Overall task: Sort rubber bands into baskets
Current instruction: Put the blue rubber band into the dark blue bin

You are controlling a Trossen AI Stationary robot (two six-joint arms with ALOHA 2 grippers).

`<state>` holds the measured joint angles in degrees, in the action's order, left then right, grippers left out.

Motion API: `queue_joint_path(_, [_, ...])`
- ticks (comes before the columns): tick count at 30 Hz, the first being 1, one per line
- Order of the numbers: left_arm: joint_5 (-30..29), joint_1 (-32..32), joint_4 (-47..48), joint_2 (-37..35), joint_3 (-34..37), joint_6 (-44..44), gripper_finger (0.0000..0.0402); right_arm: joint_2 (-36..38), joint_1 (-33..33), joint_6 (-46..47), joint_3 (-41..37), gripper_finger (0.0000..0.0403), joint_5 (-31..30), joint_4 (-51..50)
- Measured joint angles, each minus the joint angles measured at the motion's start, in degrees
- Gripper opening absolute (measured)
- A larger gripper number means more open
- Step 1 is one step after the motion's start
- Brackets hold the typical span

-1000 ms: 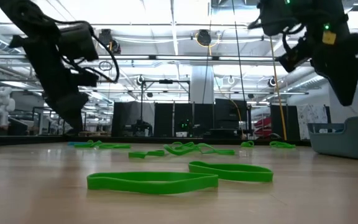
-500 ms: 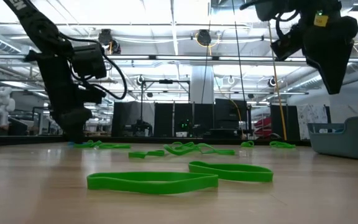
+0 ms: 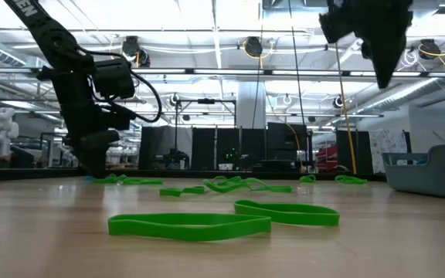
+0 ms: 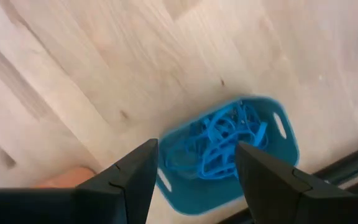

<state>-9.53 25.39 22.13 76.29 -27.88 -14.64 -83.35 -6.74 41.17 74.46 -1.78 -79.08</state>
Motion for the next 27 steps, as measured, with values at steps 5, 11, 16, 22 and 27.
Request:
queue_joint_path(5, [-0.47, -0.05, -0.17, -1.27, 0.19, 1.8, 0.0009, 0.0, -2.03, -1.79, 2.84, 0.0206, -4.13, 2.88])
queue_joint_path(11, [0.77, -2.17, 1.91, -8.97, 0.39, 1.88, 0.0004, -0.07, -4.8, -9.71, 2.88, 0.0205, -8.63, 15.28])
queue_joint_path(16, [8.83, -5.5, 1.99, -18.39, 0.37, 1.56, 0.0003, -0.26, -6.21, -22.95, 2.86, 0.0206, -15.11, 33.45])
queue_joint_path(22, [19.36, -14.32, -6.95, -26.27, 0.33, 0.15, 0.0003, -3.42, -6.58, -41.07, 2.86, 0.0205, -12.31, 56.71])
queue_joint_path(27, [21.04, -22.47, -15.59, -27.67, 0.28, -1.19, 0.0002, -9.89, -6.41, -51.36, 2.85, 0.0205, -10.21, 67.25])
